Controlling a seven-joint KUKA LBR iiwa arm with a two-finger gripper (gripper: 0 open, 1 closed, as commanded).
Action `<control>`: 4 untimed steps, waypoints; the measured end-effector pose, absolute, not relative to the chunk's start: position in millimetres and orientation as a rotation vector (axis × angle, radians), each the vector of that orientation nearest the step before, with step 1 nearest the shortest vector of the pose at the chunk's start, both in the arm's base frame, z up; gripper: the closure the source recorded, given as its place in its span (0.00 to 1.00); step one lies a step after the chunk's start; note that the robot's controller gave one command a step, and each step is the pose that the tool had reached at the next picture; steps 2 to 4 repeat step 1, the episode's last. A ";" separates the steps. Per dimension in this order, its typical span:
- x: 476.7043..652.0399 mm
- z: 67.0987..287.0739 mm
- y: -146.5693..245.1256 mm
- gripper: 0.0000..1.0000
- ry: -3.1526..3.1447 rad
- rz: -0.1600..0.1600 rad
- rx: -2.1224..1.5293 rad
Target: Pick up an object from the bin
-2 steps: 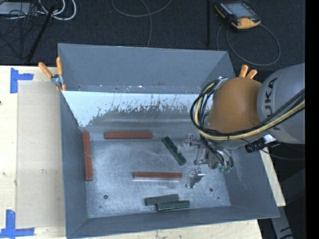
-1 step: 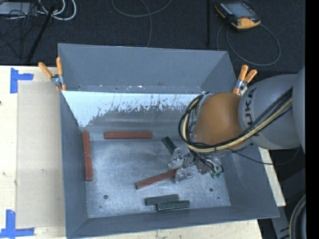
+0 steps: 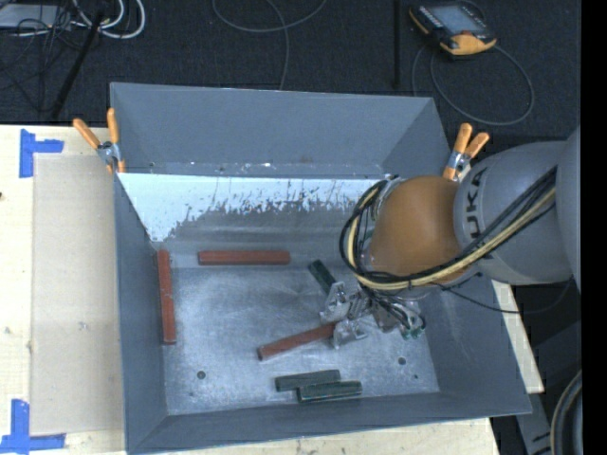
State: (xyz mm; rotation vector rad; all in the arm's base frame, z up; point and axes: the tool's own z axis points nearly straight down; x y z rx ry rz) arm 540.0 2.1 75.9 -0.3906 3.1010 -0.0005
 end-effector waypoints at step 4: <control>541.7 267.1 13.0 1.00 3.112 0.000 -0.424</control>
Offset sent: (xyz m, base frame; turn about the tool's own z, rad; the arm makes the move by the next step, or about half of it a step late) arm 0.0000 0.0000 0.0000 0.0000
